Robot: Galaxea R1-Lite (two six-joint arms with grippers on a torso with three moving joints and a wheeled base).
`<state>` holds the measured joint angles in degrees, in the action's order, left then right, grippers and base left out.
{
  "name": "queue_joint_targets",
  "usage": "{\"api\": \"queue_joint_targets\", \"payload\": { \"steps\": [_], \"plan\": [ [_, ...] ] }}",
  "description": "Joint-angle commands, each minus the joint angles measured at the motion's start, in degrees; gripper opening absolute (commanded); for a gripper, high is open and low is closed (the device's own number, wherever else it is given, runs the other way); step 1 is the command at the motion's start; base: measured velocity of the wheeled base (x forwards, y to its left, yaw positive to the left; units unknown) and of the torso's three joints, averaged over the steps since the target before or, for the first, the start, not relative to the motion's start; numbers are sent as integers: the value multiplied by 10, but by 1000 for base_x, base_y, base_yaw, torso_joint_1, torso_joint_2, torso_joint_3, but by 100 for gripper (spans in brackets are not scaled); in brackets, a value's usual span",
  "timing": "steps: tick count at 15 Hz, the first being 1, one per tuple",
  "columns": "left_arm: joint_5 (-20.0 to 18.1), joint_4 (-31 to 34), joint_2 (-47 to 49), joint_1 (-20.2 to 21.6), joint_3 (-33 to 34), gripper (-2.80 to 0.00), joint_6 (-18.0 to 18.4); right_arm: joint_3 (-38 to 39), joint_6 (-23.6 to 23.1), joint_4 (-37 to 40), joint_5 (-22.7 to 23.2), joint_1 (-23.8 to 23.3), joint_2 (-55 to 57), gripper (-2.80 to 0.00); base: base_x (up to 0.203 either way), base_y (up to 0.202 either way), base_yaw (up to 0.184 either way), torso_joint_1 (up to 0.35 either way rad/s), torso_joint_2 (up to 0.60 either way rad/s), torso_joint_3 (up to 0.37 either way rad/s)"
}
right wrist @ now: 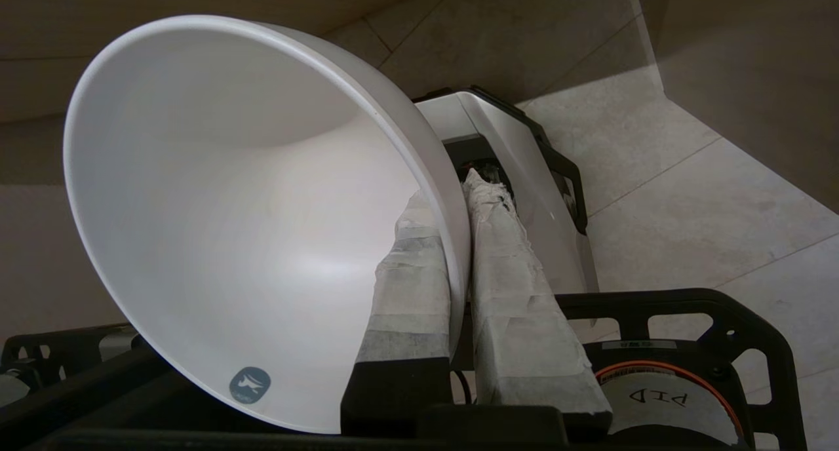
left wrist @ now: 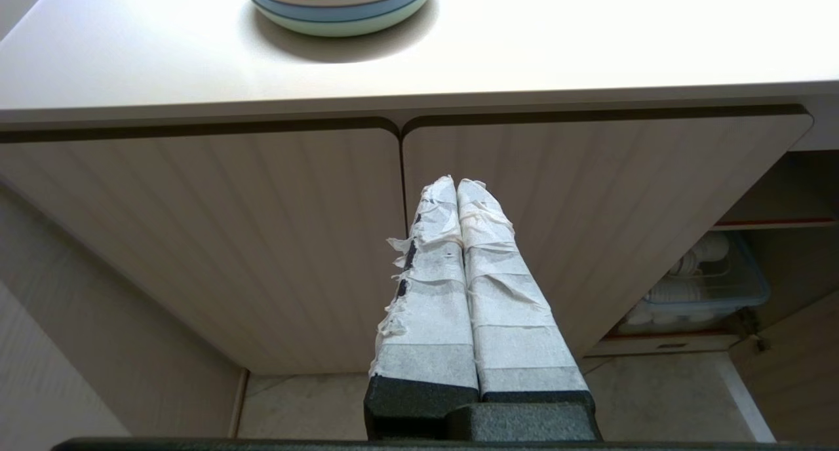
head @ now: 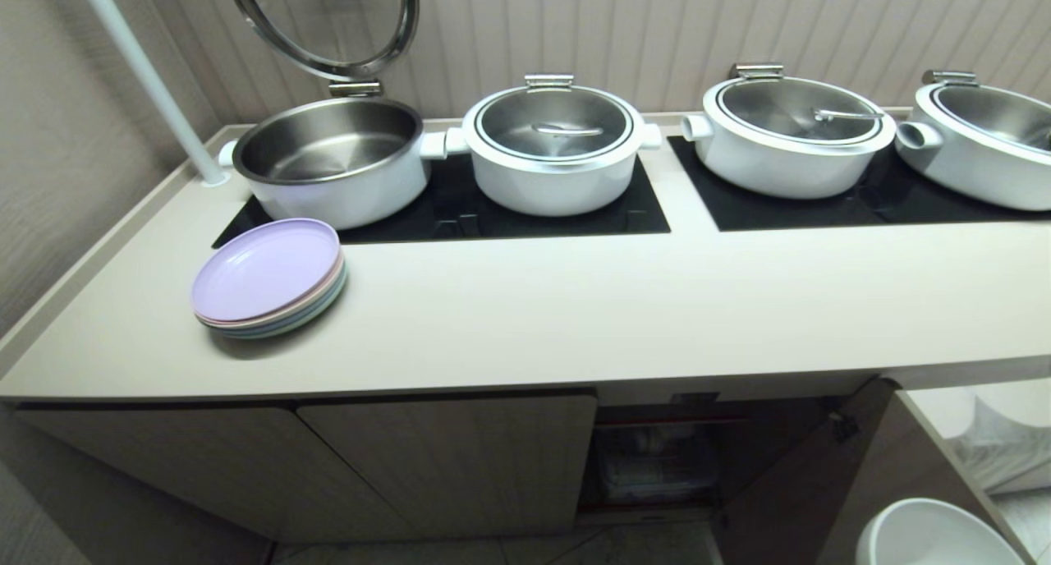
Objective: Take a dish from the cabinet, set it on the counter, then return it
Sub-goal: Put it back into the cabinet
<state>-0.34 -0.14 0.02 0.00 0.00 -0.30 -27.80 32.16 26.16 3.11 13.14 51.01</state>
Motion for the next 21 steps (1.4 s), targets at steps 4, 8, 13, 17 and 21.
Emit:
{"api": "queue_joint_targets", "payload": {
  "steps": [4,8,13,17,21],
  "plan": [
    [0,0,0,0,0,-280,0,0,3,3,1,-1,-3,-280,0,0,0,0,0,0],
    [0,0,0,0,0,-280,0,0,5,3,1,0,-12,-280,0,0,0,0,0,0],
    [0,0,0,0,0,-280,0,1,23,3,1,0,-14,-280,0,0,0,0,0,0],
    [0,0,0,0,0,-280,0,-1,28,3,1,2,-10,-280,0,0,0,0,0,0],
    [0,0,0,0,0,-280,0,-1,28,3,1,2,-9,-280,0,0,0,-53,92,54]
  ]
}}
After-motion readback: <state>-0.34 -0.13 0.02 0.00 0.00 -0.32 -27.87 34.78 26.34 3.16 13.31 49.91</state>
